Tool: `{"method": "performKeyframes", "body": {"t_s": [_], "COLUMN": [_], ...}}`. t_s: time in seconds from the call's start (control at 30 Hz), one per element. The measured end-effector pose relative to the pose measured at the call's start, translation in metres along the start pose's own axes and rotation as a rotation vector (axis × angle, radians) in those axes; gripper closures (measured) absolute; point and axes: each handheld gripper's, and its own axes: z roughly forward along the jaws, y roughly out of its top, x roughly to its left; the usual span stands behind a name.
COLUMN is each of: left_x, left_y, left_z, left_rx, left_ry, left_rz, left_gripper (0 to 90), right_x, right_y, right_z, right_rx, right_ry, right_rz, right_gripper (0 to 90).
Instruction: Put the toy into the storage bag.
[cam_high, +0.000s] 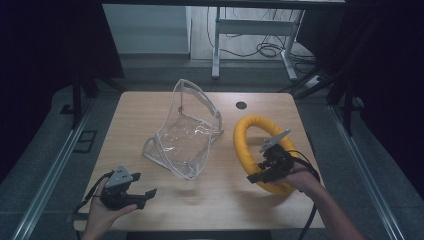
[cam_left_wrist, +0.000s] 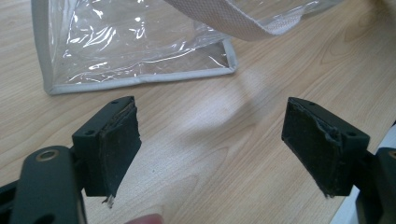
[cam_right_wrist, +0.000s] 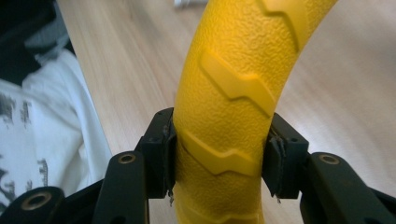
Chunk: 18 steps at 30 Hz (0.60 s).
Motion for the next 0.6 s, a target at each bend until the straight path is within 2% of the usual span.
{"method": "performKeyframes", "body": {"t_s": [0.03,0.1,0.27,0.6], "left_x": [0.0,0.0,0.0,0.001], "left_y": [0.0,0.0,0.0,-0.001], "left_z": [0.0,0.0,-0.001,-0.002], "left_rx": [0.0,-0.003,-0.006,-0.011], "left_ry": [0.0,0.0,0.002,0.008], "left_rz": [0.0,-0.002,-0.003,-0.002], "left_gripper": [19.0,19.0,19.0,19.0], "right_x": [0.0,-0.003,-0.003,0.005], "right_y": [0.0,0.0,0.002,0.014], "right_z": [0.0,-0.012,-0.029,-0.05], "right_rx": [0.0,-0.061,-0.158,-0.321], "right_ry": [0.0,-0.015,-0.035,-0.023], "right_rz": [0.0,0.005,0.006,-0.017], "right_gripper": [51.4,51.4,51.4,51.3]}}
